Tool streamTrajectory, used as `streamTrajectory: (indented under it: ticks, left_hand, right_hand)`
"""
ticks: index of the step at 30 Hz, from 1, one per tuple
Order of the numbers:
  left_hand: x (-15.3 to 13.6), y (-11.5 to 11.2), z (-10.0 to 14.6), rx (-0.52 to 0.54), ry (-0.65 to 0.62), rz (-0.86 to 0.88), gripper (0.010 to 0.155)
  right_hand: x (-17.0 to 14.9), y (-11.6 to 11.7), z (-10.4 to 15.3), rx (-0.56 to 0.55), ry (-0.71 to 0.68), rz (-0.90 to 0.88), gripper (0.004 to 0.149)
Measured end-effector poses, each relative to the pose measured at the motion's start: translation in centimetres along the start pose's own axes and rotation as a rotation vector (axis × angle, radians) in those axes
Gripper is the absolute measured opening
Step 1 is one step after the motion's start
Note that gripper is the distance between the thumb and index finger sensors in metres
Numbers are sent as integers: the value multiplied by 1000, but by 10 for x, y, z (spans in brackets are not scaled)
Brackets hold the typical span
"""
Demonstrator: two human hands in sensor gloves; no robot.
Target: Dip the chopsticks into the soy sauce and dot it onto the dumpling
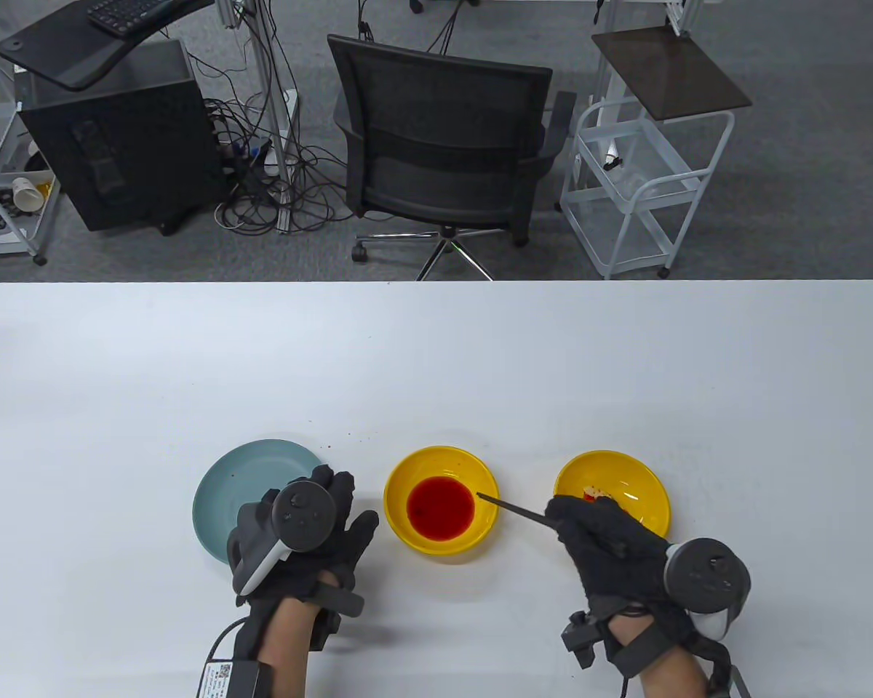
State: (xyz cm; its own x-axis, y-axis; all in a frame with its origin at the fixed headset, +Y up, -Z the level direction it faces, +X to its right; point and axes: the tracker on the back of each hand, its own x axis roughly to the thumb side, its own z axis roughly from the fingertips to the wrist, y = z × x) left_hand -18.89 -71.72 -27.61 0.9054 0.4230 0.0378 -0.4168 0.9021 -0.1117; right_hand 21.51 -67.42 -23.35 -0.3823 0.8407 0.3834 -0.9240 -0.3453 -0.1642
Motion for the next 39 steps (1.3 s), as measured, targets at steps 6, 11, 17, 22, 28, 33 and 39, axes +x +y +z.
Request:
streamTrajectory:
  ticks: [6,11,17,22,28,33,39]
  left_hand:
    - [2,-1,0,4,-9,4,77]
    - [-1,-2,0,-3,-2,20,77]
    - [-3,-3,-1,-17,1,29,77]
    - [-5,-4,-1,-24,7,36,77]
    - [-6,-3,-1,-21,7,38,77]
    - [-6,-2,-1,-11,3,42,77]
    - [-5,-1,-1,-4,1,45,77]
  right_hand:
    - [-5,-54,2,-196,101,45,51]
    - [-24,-75,1,-214,244,159,52]
    - [-39,-76,-1,-211,301,101,52]
    - [-42,-74,0,-214,346,154,52]
    - [-42,-79,2,-233,379,193,52]
    - [-38,-85,3,-249,375,187,52]
    - [-38,-81,2,-239,351,176,53]
